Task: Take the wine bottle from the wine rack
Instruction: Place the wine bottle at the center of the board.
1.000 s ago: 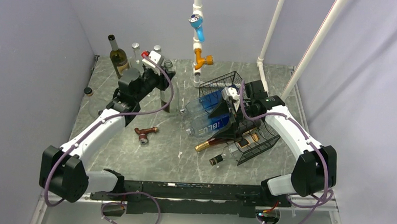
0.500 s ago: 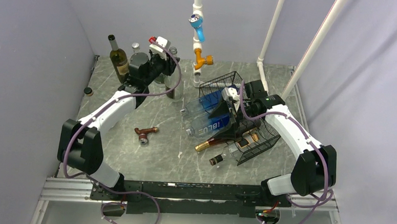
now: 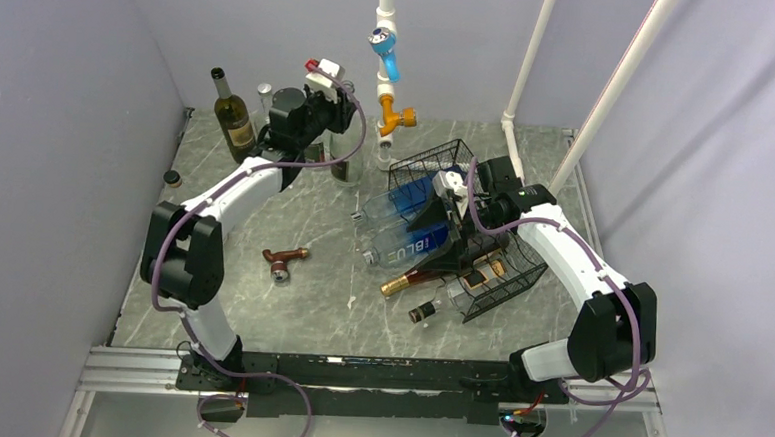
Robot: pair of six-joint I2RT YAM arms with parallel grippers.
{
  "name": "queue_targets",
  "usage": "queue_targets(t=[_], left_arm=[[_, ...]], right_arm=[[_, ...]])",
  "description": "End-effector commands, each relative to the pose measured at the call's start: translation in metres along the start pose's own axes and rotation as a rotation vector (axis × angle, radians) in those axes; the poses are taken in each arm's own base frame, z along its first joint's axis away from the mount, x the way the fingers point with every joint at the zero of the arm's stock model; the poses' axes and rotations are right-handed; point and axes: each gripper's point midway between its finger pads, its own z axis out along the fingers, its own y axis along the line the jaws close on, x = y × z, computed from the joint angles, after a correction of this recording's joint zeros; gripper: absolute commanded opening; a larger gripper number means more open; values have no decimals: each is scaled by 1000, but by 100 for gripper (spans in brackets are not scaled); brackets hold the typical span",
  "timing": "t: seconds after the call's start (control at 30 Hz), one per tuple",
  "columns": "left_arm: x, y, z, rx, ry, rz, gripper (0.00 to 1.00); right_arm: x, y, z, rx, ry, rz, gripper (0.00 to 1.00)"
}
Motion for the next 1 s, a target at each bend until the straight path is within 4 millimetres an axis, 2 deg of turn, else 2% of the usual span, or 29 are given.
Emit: queue_targets(t=[0.0, 0.4, 0.83, 0.97], left_arm=[[-131, 2, -1, -15, -378, 74, 0], [-122, 22, 32, -78, -374, 81, 0], [-101, 33, 50, -107, -340, 82, 0], [-92, 39, 49, -136, -324, 112, 15]], right_arm=[[-16, -4, -3, 1, -19, -82, 99], [-14, -5, -3, 4, -13, -82, 99], [-14, -5, -3, 6, -11, -85, 99], [-14, -5, -3, 7, -11, -85, 99]])
